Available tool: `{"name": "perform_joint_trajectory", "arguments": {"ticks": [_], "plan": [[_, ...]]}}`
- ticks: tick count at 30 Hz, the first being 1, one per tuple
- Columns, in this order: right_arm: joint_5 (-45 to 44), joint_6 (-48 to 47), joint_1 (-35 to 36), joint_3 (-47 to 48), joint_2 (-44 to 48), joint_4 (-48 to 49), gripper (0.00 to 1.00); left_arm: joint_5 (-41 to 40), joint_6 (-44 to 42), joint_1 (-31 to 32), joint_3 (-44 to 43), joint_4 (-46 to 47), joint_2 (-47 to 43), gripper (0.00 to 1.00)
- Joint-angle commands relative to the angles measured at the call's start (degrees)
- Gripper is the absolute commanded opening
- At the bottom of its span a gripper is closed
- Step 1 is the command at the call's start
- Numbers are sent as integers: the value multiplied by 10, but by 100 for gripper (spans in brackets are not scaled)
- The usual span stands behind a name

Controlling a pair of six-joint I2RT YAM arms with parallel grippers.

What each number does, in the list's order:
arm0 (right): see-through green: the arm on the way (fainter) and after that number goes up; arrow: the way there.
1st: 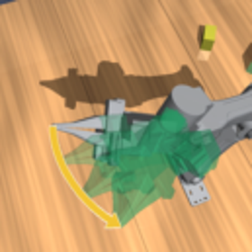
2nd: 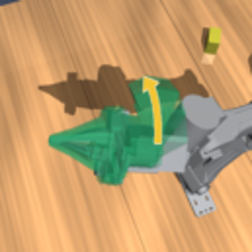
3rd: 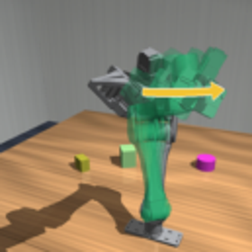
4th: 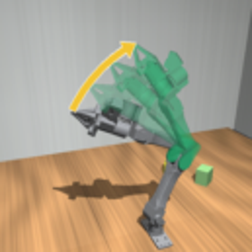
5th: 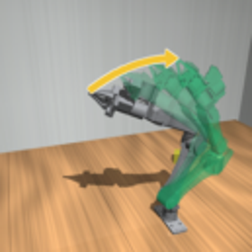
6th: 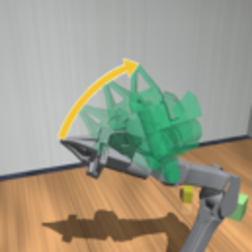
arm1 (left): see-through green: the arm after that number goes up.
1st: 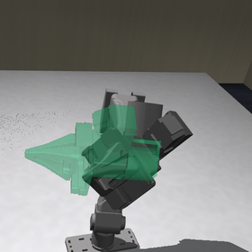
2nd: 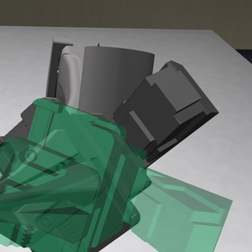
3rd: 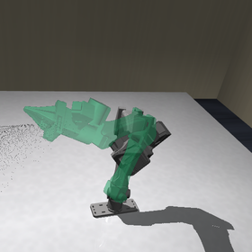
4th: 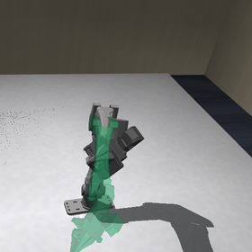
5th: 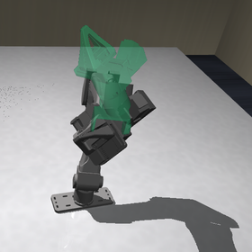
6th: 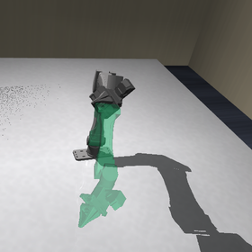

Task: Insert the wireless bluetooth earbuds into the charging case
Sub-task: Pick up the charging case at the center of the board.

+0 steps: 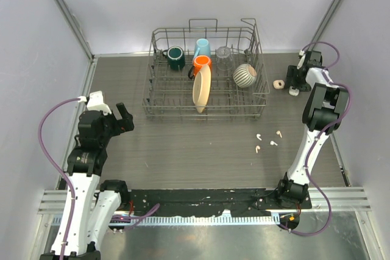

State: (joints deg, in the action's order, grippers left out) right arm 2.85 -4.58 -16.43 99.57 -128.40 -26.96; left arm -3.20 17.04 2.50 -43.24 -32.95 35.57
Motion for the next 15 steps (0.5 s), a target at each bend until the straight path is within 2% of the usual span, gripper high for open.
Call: {"name": "perform_joint_trajectory", "arguments": {"ticks": [1, 15], "plan": [[0, 12, 3, -17, 14, -40, 70, 11, -11, 0, 1, 21, -6, 100], [-26, 62, 3, -35, 26, -45, 66, 12, -11, 0, 2, 21, -12, 100]]}}
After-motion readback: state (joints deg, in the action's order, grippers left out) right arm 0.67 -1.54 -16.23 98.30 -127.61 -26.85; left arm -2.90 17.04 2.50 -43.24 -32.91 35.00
